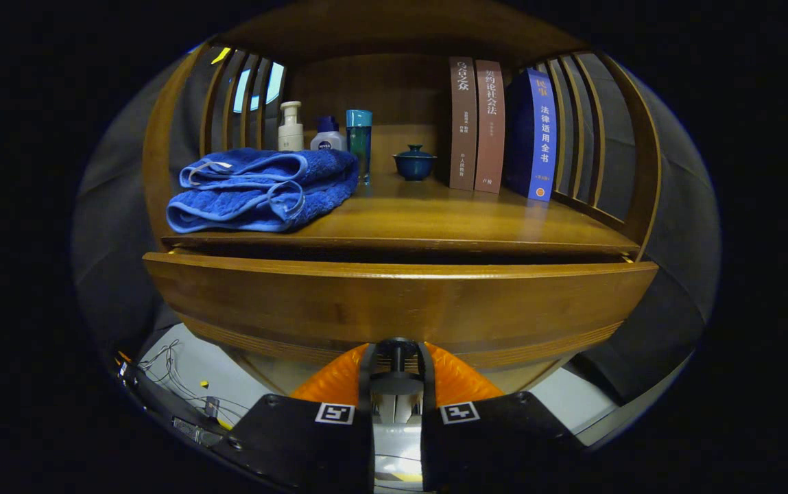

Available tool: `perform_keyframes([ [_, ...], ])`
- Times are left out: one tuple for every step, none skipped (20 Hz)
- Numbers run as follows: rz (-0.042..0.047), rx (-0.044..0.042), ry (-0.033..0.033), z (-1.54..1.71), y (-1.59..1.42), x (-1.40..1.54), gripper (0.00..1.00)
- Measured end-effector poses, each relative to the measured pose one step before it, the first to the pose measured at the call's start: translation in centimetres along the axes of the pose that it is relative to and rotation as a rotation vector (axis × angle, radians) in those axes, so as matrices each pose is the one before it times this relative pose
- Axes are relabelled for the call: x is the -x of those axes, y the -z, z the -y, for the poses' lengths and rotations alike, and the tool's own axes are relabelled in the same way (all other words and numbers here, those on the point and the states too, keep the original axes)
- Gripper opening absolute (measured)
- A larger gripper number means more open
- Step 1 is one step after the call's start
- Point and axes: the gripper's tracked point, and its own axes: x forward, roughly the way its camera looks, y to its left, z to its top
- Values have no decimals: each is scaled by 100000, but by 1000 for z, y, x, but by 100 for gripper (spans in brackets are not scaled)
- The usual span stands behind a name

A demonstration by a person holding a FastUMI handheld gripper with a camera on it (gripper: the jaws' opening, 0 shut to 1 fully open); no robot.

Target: Pull open the drawer, take out the items inside it, and place them on the countertop above the cabinet.

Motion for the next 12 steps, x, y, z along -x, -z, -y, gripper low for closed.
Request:
perform_keyframes([
  [-661, -383, -236, -23, 356, 713, 31],
  [-646, -298, -120, 39, 350, 664, 31],
  [-349, 161, -62, 9, 378, 779, 31],
  [-9, 497, -3, 6, 395, 733, 31],
  [120, 649, 59, -42, 389, 813, 31],
  [-224, 227, 13, 20, 385, 717, 31],
  [-632, -38, -54, -78, 411, 697, 31],
  [-618, -342, -41, 11, 374, 704, 30],
  [-564, -370, -240, -10, 343, 597, 31],
  [-330, -44, -309, -22, 320, 552, 31],
  [-370, 104, -371, -19, 387, 653, 31],
  [-638, -184, -285, 151, 438, 705, 31],
])
